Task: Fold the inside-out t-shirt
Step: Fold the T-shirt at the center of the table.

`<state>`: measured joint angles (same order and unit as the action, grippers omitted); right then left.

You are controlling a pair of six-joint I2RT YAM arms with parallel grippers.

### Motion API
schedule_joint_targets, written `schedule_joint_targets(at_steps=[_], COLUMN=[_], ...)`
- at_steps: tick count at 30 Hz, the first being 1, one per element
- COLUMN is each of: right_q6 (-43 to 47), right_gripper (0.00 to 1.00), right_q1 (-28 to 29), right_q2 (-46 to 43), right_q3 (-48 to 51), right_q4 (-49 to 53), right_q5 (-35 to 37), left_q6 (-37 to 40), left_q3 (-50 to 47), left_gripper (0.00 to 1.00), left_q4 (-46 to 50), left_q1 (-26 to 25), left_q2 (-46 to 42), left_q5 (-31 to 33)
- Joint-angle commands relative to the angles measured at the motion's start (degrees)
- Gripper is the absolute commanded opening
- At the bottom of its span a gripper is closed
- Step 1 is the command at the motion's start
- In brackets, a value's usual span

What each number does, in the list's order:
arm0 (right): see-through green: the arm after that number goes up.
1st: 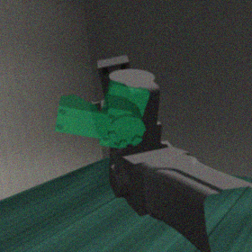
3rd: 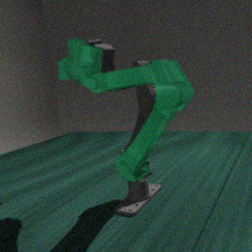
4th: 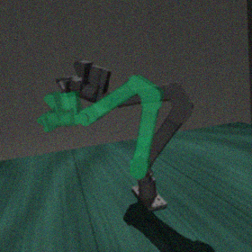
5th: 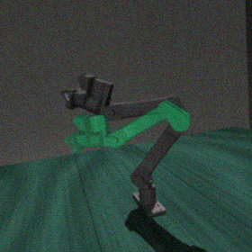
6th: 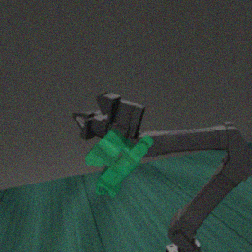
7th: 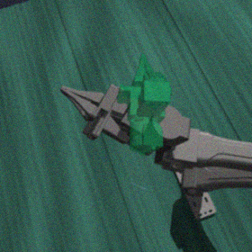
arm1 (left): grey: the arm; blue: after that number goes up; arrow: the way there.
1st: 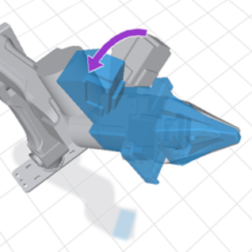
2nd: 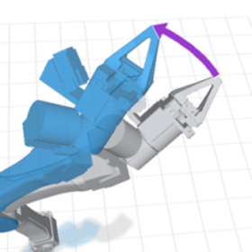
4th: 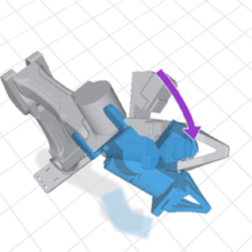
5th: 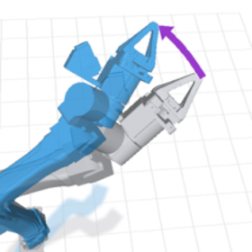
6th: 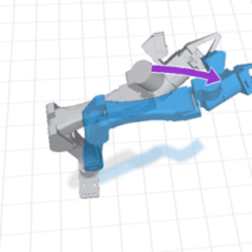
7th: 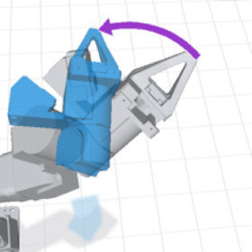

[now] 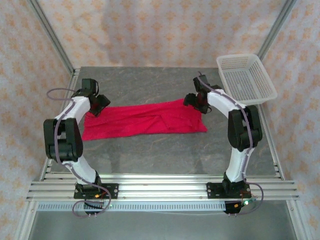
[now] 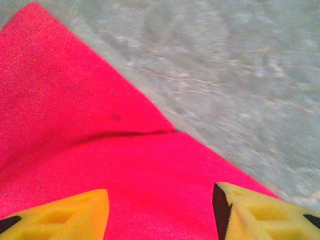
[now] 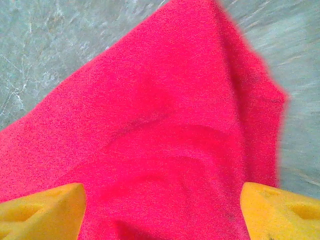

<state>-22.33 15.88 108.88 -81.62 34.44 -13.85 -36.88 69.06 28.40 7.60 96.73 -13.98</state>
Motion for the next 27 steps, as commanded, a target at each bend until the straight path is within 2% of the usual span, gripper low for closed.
schedule_joint_targets(at_steps=[1, 4, 13, 16, 24, 27], right_q6=[5.9, 7.3, 6.1, 5.3, 4.9, 4.7], right_gripper=[0.81, 0.81, 0.72, 0.61, 0.12, 0.07], right_q1=[-0.9, -1.1, -1.0, -0.9, -1.1, -1.6], right_q2=[-0.4, 1.5, 7.0, 7.9, 7.1, 4.7], right_q3=[1.1, 1.0, 2.1, 3.2, 6.8, 7.8], right_q4=[5.9, 5.6, 2.0, 1.1, -0.3, 1.0], right_q5=[9.5, 10.3, 3.5, 2.8, 2.5, 2.7], left_q6=[1.6, 1.5, 2.8, 3.2, 3.0, 2.0], left_q3=[-1.1, -2.7, -4.1, -4.4, -7.8, -9.5], left_gripper=[0.58, 0.58, 0.58, 0.58, 0.58, 0.57], left_q4=[3.2, 3.0, 4.8, 5.3, 3.1, 0.5], left_q1=[-0.6, -0.5, -0.4, -0.1, 1.0, 0.9], left_q2=[-3.9, -5.5, -7.2, -6.7, -5.2, -4.0], left_q5=[0.5, -1.1, -1.2, -0.6, 0.4, -1.1])
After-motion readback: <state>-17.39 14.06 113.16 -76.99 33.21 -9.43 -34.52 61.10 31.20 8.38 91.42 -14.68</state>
